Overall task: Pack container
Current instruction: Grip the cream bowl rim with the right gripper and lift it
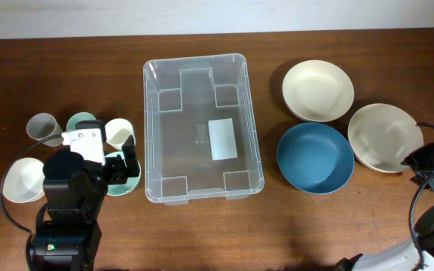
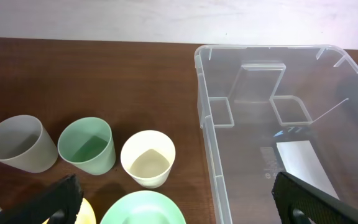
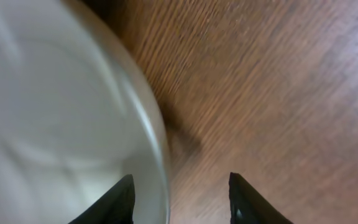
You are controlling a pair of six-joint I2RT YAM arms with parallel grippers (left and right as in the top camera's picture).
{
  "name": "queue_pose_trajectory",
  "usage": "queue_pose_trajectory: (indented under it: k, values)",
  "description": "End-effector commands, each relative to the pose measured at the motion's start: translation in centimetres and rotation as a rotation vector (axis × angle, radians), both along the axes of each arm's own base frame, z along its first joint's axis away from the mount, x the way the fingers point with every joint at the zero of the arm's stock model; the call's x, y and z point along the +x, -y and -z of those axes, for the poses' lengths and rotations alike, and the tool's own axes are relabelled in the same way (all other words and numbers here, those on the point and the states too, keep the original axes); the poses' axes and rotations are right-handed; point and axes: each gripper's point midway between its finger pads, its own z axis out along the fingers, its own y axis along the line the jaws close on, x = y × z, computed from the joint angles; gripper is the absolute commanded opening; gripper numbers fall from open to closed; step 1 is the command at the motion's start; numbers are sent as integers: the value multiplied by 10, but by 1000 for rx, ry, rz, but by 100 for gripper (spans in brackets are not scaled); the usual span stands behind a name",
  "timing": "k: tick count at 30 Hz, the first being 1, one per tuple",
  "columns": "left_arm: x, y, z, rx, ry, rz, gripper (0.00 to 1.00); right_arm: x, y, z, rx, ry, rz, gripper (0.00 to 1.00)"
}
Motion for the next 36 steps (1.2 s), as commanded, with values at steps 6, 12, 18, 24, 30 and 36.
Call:
queue_pose_trajectory:
  k: [6,12,18,24,30,36]
  values:
    - [1,-1,-10,-10,24,-7,100,17,-6,15,52,63,-34,43]
    - [1,-1,-10,-10,27,-7,100,27,-7,14,20,88,-88,40]
    - [2,-1,-12,-10,32,-7,100,38,-17,14,5,93,-129,33]
    - [2,-1,-12,-10,32,-7,100,39,-21,19,2,88,-137,29]
    - [2,-1,-12,-10,33,-7,100,30,-18,26,-25,48,-123,21]
    - [3,-1,-14,-10,44,-6,100,24,-18,34,-31,28,-90,9]
